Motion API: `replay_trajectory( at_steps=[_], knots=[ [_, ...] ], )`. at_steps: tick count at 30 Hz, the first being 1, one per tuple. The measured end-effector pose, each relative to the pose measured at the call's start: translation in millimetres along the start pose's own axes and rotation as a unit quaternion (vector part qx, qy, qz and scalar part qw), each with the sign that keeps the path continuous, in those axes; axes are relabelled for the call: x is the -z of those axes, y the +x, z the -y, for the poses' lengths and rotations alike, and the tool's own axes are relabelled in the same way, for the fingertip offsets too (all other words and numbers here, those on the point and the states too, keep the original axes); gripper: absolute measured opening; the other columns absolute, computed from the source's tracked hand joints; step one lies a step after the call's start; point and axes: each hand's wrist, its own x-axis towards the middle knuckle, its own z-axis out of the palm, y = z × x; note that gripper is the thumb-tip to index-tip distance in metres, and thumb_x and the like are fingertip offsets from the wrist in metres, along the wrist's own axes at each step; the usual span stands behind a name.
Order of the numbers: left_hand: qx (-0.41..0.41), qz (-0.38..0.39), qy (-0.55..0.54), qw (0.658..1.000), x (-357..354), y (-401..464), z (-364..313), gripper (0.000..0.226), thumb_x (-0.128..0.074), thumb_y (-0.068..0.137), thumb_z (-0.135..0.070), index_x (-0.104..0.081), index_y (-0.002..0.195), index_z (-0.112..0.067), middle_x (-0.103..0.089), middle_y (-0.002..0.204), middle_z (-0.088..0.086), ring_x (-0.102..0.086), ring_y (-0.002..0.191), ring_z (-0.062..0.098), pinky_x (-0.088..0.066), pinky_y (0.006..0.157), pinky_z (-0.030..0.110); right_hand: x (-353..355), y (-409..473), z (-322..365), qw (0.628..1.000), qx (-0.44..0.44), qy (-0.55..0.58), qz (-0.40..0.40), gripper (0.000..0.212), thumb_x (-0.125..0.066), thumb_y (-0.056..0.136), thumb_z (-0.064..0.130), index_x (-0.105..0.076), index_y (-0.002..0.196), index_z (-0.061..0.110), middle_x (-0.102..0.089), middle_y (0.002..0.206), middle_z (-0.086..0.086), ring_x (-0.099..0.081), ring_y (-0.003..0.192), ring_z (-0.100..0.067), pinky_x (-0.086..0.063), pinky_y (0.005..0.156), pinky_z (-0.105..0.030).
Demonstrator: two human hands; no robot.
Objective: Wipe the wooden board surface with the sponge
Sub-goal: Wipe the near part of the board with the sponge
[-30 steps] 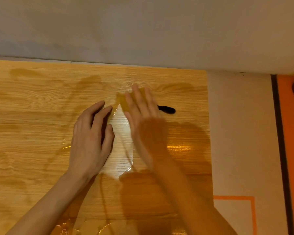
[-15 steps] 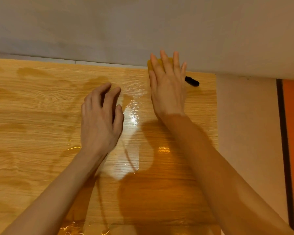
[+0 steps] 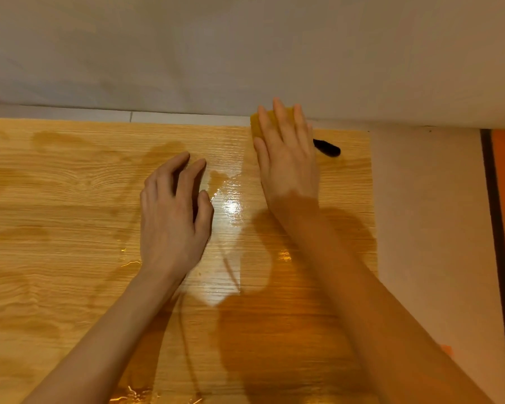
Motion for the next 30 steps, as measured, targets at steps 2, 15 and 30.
replay_trajectory(
  at_steps=[2,15,30],
  knots=[
    [-0.001,0.000,-0.002,1.000,-0.4,-0.2,0.8,0.042,-0.045,0.102,-0.024,-0.050,0.143,-0.016,-0.044,0.148,0.007,-0.041,0.133,0.027,-0.030,0.109,0.038,0.8,-50.8,-7.1,1.000,0.020,-0.016,-0.006,0.049,-0.031,0.104,0.027,-0.024,0.152,0.018,-0.014,0.162,-0.008,-0.004,0.150,-0.033,-0.013,0.123,-0.049],
    [-0.006,0.000,-0.011,1.000,0.1,-1.2,0.5,0.042,-0.046,0.102,-0.021,-0.051,0.143,-0.013,-0.044,0.148,0.011,-0.041,0.132,0.029,-0.034,0.110,0.042,20.7,-62.6,-46.2,0.998,-0.047,-0.013,-0.025,0.049,-0.031,0.105,0.026,-0.024,0.152,0.015,-0.015,0.162,-0.008,-0.006,0.151,-0.030,-0.016,0.123,-0.044],
    [-0.019,-0.003,0.001,1.000,-0.7,-0.5,1.3,0.043,-0.043,0.103,-0.023,-0.049,0.144,-0.011,-0.043,0.147,0.013,-0.040,0.133,0.032,-0.029,0.112,0.036,26.0,-42.5,-58.5,0.997,-0.040,0.002,-0.061,0.046,-0.036,0.105,0.024,-0.030,0.150,0.017,-0.023,0.160,-0.005,-0.010,0.150,-0.028,-0.016,0.123,-0.037]
  ],
)
